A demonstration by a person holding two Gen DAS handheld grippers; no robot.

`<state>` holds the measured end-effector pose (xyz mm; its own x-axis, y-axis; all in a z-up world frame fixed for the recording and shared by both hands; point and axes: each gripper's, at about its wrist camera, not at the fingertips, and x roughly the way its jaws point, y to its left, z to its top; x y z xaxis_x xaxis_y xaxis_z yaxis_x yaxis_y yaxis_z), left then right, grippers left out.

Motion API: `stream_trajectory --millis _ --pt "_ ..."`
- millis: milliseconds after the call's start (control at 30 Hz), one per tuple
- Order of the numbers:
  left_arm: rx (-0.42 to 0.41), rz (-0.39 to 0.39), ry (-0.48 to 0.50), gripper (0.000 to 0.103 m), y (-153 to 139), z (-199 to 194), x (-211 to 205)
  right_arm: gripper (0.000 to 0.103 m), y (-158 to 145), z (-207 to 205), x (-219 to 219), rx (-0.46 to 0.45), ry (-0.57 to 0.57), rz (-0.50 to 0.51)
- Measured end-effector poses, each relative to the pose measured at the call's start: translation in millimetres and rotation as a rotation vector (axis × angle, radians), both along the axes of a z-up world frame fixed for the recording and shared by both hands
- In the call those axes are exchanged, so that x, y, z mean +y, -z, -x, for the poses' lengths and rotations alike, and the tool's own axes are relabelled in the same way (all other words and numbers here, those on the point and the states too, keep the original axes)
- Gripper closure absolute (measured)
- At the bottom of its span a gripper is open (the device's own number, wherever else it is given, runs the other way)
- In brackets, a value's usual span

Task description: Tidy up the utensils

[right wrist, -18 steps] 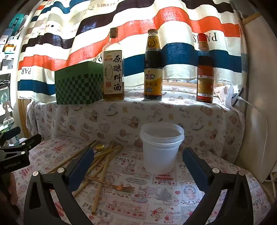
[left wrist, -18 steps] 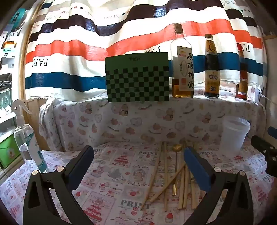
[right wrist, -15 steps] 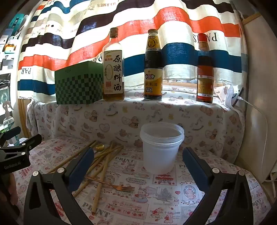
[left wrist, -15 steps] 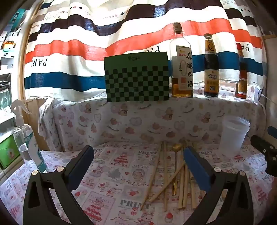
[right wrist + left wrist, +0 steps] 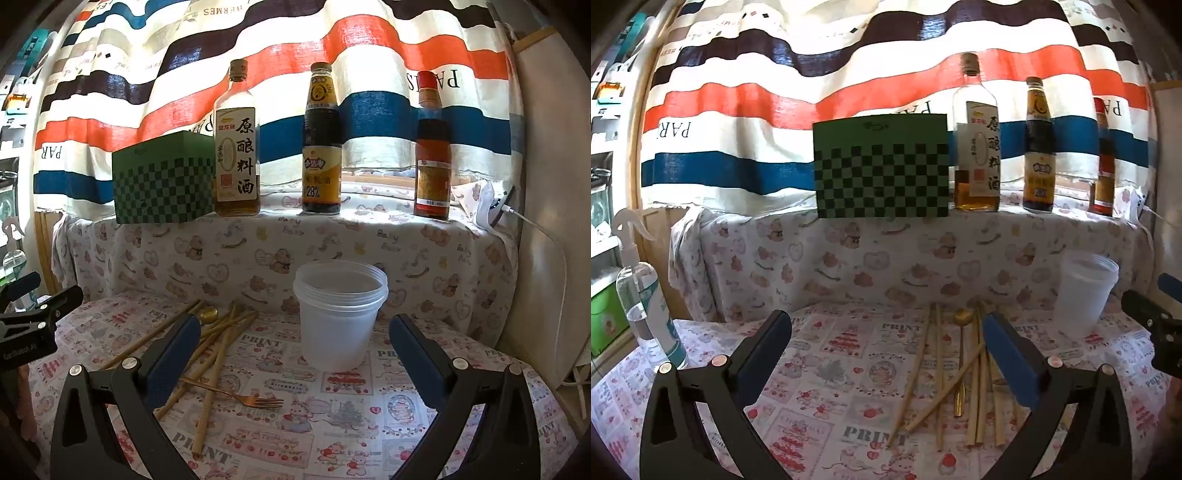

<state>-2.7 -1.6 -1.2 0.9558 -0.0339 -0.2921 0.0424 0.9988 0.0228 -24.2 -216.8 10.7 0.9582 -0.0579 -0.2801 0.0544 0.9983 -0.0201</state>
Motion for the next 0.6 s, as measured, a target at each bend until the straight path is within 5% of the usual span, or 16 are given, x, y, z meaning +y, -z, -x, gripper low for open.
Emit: stream_trajectory --millis 600 --pt "0.002 -0.007 0.008 0.0 0.7 -0.1 -2.6 0.0 1.1 -1.7 0.1 0.003 -0.001 -0.003"
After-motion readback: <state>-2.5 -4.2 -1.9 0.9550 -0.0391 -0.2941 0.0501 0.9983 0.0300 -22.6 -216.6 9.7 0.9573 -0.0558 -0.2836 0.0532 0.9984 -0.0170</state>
